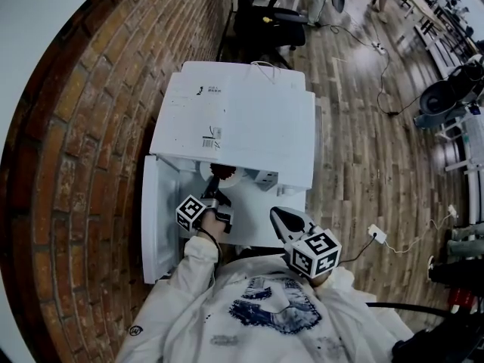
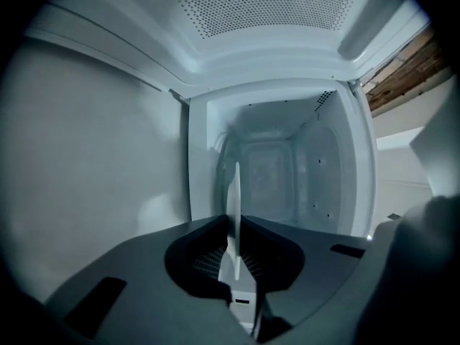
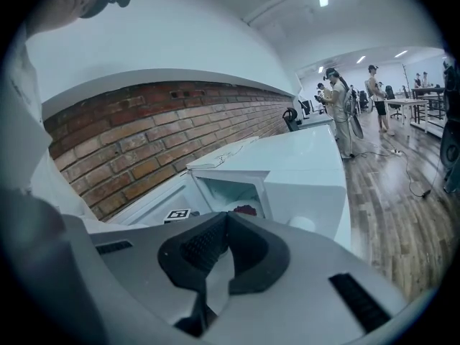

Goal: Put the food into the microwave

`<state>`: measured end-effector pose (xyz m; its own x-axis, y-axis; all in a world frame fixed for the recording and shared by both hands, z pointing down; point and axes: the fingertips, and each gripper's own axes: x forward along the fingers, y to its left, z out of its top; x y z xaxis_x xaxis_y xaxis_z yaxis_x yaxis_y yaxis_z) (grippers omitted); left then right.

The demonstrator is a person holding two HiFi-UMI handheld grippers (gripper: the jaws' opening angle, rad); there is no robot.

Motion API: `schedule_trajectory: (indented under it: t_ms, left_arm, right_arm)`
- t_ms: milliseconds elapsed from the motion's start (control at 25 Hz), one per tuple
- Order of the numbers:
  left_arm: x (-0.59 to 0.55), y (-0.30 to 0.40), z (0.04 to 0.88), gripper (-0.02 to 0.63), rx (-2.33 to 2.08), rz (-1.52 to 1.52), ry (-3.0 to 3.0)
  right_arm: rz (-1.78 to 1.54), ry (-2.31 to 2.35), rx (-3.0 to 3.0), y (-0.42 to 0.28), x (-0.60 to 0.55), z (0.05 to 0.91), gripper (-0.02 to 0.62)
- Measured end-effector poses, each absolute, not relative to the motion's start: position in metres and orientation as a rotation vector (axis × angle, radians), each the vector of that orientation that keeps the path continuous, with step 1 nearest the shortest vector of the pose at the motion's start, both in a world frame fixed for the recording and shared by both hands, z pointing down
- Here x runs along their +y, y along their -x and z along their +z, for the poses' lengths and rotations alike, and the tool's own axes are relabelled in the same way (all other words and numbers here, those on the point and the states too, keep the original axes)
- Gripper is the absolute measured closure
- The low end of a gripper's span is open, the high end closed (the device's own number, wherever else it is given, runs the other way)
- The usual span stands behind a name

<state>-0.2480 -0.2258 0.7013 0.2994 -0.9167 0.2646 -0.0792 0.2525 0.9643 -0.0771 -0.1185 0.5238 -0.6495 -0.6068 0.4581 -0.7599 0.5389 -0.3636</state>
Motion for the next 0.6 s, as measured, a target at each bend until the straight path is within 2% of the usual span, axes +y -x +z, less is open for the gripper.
schedule_trajectory:
  t_ms: [600]
  left_arm:
    - [-0.242, 0.247, 0.713, 0.569, -1.125, -0.786, -1.166]
  right_arm:
    - [0.788, -1.194, -2.478, 0.064, -0.127, 0.522, 0.581]
